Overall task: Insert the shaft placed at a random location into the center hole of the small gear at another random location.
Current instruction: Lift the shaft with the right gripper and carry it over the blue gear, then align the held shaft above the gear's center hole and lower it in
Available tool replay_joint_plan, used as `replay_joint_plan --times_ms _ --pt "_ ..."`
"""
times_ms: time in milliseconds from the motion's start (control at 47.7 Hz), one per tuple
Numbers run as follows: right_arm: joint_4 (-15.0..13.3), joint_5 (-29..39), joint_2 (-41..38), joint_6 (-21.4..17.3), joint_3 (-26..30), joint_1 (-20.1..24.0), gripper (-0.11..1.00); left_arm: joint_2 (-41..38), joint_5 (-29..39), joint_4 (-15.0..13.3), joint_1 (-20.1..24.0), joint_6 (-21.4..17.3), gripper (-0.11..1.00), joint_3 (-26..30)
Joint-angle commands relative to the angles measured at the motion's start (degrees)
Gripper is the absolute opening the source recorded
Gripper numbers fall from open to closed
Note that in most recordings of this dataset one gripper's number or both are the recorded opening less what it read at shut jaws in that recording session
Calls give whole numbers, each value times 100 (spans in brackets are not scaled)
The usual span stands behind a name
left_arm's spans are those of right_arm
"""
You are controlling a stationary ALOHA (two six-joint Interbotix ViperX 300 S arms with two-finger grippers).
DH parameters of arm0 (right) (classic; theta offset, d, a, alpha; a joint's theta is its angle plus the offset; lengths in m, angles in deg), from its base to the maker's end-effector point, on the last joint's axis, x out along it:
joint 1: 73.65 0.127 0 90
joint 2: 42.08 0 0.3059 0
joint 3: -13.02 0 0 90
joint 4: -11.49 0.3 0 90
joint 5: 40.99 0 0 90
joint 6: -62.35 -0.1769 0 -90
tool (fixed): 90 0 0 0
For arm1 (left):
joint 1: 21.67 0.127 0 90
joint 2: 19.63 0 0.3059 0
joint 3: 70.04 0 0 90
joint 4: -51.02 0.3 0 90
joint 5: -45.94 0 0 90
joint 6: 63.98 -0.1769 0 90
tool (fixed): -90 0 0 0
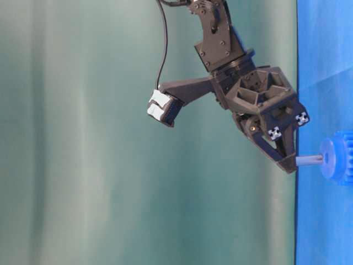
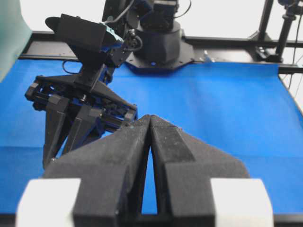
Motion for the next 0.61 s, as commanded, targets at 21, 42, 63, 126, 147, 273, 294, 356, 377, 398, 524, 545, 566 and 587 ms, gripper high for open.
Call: replay_joint_plan --times_ms 21,42,63,126,147,273,294,356,377,398,524,545,566,587 --pt "18 -44 70 -9 79 18 3 -26 -26 0 0 0 0 62" --pt "18 -44 70 -9 70 18 3 -26 -26 9 9 0 0 62" --pt "18 -35 70 -9 79 18 3 -18 -26 9 0 0 0 62" --pt "18 -44 79 -18 79 18 3 -18 -26 9 9 0 0 62" --pt "18 -35 79 -9 79 18 3 -18 -26 9 9 0 0 62" --pt "18 -9 167 -9 97 18 3 -18 -26 0 0 0 0 62" --pt "18 -9 185 -9 88 18 3 -18 -26 9 0 0 0 62" --pt "18 9 299 -9 88 18 3 -9 -26 0 0 0 0 62" --pt "18 18 334 -9 88 26 3 0 -26 9 0 0 0 62" --pt "18 35 369 -9 88 18 3 -9 -26 9 0 0 0 62" --pt "9 114 580 -9 79 44 3 0 -26 9 0 0 0 62" --pt "9 123 606 -9 79 44 3 0 -26 9 0 0 0 62" --pt "18 141 642 -9 79 62 3 0 -26 0 9 0 0 62" --pt "18 141 659 -9 79 70 3 0 -26 9 9 0 0 62"
